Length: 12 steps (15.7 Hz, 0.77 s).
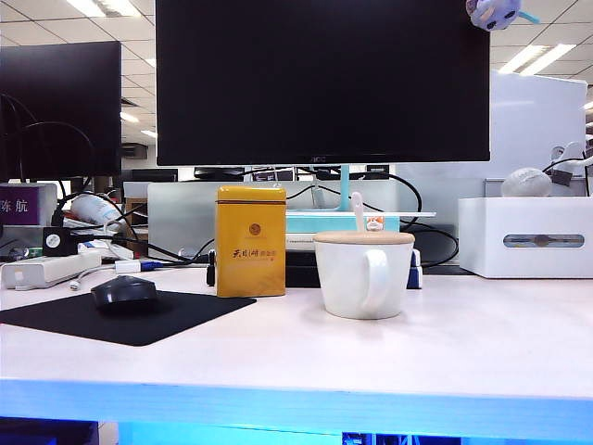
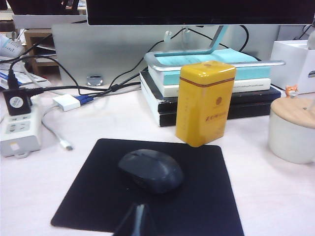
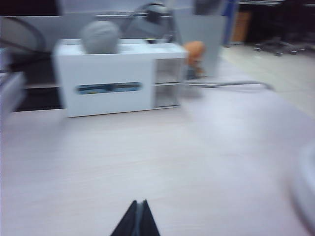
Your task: Place the black mouse on the black mouse pad.
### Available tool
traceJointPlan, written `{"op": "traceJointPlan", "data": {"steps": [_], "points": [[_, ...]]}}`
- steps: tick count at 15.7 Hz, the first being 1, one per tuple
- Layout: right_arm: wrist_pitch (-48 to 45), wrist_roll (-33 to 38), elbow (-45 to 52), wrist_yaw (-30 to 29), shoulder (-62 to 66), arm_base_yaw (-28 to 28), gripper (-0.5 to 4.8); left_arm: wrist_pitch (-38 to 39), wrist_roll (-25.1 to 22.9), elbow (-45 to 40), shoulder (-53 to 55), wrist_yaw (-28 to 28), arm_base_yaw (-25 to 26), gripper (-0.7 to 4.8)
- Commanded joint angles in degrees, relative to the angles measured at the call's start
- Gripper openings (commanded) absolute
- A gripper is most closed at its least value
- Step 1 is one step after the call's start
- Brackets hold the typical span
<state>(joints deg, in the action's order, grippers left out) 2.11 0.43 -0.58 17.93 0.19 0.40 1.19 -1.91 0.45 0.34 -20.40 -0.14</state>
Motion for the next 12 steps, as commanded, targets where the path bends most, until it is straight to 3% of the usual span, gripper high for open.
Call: {"op": "traceJointPlan", "data": {"steps": [1, 5, 8, 12], "points": [[-0.59, 0.09, 0.52, -0.04, 0.04, -3.32, -0.01, -0.39, -0.22, 0.11, -0.13, -0.17, 0.02, -0.05], [0.72, 0.09, 0.52, -2.19, 0.04, -4.96, -0.01, -0.39, -0.22, 0.11, -0.13, -0.17, 0.02, -0.05], [1.31, 0.07, 0.52, -13.29, 0.04, -4.92, -0.01, -0.39, -0.22, 0.11, -0.13, -0.17, 0.02, -0.04], [1.29, 0.07, 0.52, -13.40, 0.04, -4.92, -0.01, -0.39, -0.22, 0.11, -0.13, -0.17, 0.02, -0.04]]}}
